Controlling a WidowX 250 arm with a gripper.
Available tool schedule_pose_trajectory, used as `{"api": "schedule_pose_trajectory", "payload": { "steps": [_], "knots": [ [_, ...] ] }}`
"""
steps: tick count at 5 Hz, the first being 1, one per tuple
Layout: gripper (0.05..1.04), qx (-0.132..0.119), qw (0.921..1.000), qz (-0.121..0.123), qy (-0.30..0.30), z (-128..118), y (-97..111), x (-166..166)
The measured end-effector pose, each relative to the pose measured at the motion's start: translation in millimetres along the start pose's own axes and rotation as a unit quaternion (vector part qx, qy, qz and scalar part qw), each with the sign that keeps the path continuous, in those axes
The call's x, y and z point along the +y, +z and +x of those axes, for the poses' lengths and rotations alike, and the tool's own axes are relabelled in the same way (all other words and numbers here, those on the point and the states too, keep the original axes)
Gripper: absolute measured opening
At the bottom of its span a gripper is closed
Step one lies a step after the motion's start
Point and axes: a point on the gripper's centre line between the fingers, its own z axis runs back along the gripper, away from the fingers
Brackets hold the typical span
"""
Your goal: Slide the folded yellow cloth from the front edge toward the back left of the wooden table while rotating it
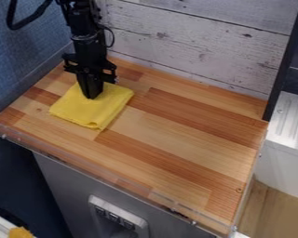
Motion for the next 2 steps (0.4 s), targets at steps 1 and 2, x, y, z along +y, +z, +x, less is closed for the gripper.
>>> {"api": "schedule_pose_trajectory", "payload": {
  "steps": [1, 2],
  "knots": [
    [0.503, -0.002, 1.0000, 0.004, -0.001, -2.4, 24.3, -7.5],
    [0.772, -0.014, 0.9998, 0.010, -0.011, -2.6, 51.2, -19.7]
  ]
}}
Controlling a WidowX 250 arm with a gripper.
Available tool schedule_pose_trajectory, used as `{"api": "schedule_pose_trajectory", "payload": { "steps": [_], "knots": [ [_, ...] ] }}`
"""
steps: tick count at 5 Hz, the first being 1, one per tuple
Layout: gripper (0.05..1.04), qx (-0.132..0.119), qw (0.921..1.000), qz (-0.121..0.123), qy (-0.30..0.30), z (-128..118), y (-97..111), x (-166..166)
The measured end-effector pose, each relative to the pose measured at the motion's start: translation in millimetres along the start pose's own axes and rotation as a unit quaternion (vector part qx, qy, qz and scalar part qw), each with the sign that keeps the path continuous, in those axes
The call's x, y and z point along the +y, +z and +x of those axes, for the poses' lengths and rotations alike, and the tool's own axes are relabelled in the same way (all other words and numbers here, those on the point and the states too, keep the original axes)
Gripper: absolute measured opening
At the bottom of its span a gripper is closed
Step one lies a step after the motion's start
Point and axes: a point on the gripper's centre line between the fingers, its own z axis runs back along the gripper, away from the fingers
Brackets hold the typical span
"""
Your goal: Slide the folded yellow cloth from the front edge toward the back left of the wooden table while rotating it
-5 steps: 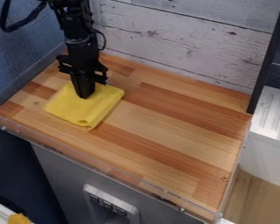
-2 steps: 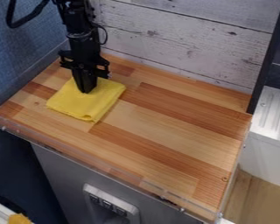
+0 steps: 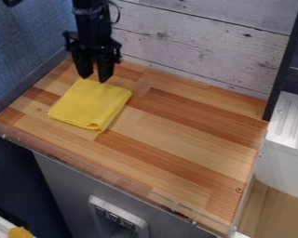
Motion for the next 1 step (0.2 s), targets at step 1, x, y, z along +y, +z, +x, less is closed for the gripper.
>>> {"api": "schedule_pose_trajectory", "payload": {
  "steps": [1],
  "knots": [
    [0.995, -0.002, 1.0000, 0.001, -0.003, -1.6, 19.3, -14.3]
  ]
}}
